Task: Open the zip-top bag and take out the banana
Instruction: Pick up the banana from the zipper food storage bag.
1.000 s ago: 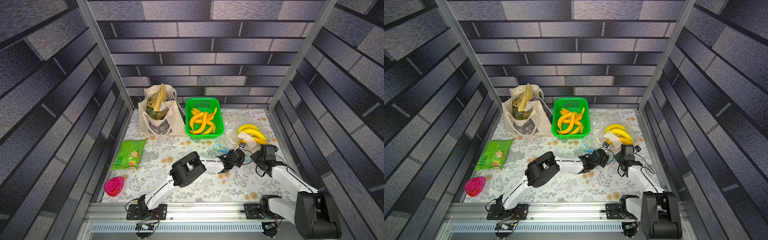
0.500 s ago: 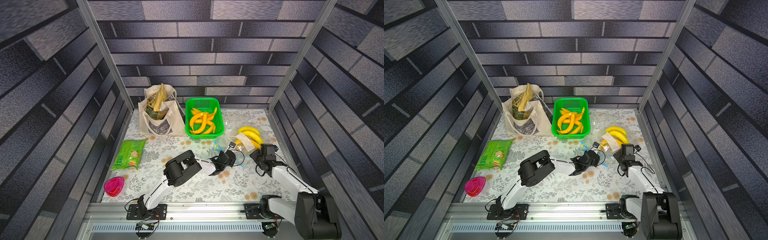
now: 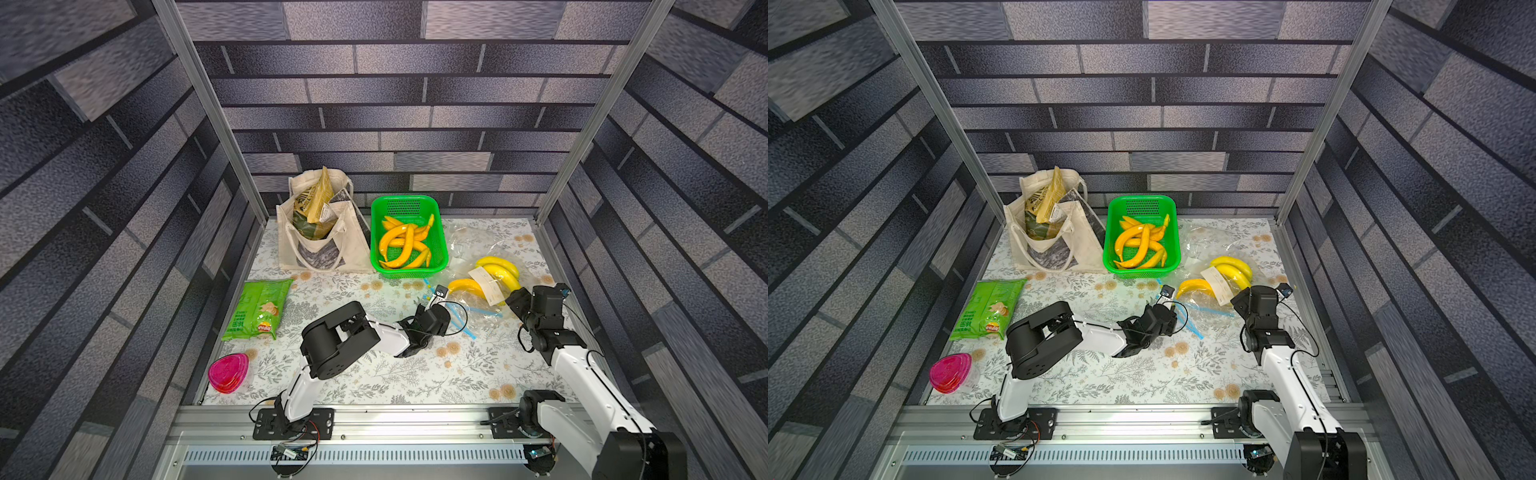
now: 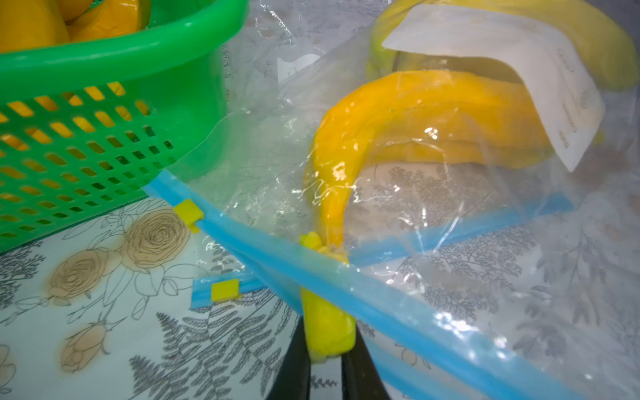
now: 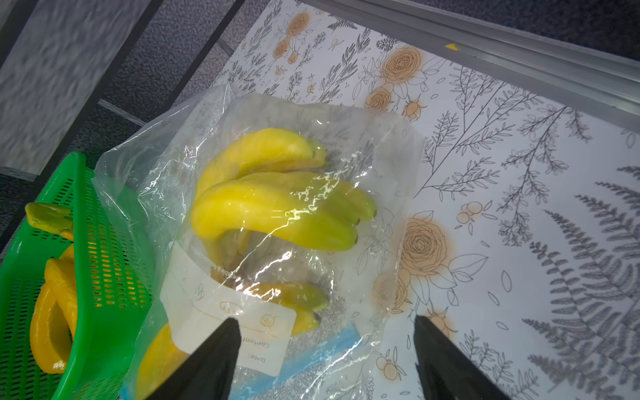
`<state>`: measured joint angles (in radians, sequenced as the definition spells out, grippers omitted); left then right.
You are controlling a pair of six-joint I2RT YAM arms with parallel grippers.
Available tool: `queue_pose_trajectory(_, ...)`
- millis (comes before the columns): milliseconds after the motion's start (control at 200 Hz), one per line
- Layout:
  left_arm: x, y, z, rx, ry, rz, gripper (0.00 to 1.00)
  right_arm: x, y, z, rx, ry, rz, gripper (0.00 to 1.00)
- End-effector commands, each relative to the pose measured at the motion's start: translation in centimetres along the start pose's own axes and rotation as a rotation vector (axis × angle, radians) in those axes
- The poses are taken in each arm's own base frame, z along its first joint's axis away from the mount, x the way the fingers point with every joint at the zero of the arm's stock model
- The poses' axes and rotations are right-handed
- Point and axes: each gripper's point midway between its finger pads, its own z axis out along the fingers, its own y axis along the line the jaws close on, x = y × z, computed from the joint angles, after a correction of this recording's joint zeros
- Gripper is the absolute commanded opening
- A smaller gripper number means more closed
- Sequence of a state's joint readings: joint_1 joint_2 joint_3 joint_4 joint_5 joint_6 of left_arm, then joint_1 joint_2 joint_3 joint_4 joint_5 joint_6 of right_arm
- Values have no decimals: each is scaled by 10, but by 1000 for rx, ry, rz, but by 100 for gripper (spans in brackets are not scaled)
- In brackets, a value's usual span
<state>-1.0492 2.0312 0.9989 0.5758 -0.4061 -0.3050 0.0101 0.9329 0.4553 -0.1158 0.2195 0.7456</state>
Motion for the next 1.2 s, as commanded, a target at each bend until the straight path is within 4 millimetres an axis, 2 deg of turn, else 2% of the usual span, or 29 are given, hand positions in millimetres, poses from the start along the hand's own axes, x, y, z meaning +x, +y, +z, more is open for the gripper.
queue_pose_trajectory(0, -17, 7, -20, -16, -36, -53, 15, 6, 5, 9, -12, 43, -41, 81)
queue_pose_trajectory(135, -2, 10, -38, -6, -2, -66, 16, 14, 26, 21, -102, 105, -34, 76)
queue_pose_trajectory(366, 27, 0, -72, 7, 78, -61, 18, 15, 31, 25, -102, 129, -28, 75)
queue_pose_trajectory(506, 44, -2, -85, 37, 143, -110, 19, 14, 35, 26, -116, 126, -31, 75)
queue_pose_trajectory(646, 54, -2, -91, 26, 178, -91, 20, 16, 61, 27, -223, 151, -59, 74)
queue_pose_trajectory(801, 55, -4, -90, 30, 189, -83, 21, 41, 112, 17, -359, 207, -214, 71)
queue_pose_trajectory(877, 54, -8, -88, 39, 185, -78, 21, 54, 130, 15, -389, 237, -268, 68)
queue_pose_trajectory(1022, 49, -16, -85, 57, 167, -60, 21, 72, 140, 19, -393, 278, -302, 68)
queue_pose_trajectory(1197, 46, -30, -84, 106, 153, -36, 21, 102, 150, 40, -401, 384, -312, 66)
